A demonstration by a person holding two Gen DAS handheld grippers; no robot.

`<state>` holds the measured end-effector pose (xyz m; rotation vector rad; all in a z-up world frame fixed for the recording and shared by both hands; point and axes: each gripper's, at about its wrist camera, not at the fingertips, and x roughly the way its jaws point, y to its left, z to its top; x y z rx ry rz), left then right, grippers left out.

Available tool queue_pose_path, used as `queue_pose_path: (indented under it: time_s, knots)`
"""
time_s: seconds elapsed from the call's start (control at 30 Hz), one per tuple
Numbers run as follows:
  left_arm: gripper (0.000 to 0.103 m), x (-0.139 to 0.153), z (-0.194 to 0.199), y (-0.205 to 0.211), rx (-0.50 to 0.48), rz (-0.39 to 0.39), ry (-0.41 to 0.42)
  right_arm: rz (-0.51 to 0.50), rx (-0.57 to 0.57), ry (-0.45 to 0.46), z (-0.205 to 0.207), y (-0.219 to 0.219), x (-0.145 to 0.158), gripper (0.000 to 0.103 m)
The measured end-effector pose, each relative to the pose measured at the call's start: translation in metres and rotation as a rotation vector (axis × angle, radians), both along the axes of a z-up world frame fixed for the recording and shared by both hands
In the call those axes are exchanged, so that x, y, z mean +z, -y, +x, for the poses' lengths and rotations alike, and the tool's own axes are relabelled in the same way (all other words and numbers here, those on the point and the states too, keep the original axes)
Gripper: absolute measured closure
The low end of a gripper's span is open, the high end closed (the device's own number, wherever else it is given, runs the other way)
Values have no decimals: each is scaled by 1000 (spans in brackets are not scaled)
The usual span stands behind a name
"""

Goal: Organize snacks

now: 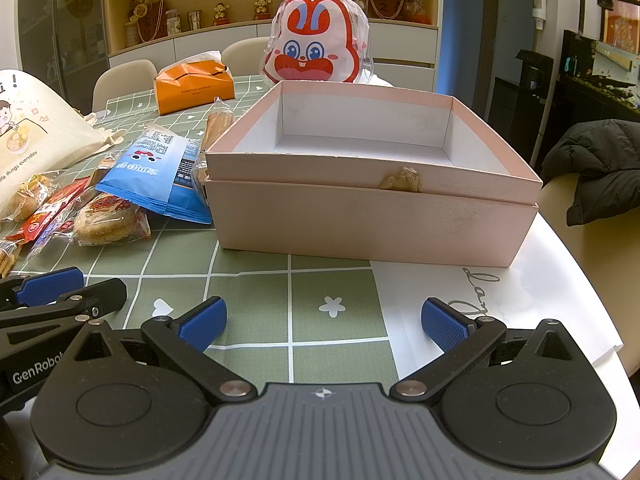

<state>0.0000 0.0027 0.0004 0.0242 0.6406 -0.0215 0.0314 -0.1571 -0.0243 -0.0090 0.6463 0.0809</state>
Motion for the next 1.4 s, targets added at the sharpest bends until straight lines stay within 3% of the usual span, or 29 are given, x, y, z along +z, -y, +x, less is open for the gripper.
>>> queue_pose_path:
  time_s: [1.4]
  knots:
    - [58,-1,2,2,1,5,1,0,0,0,-1,0,0,0]
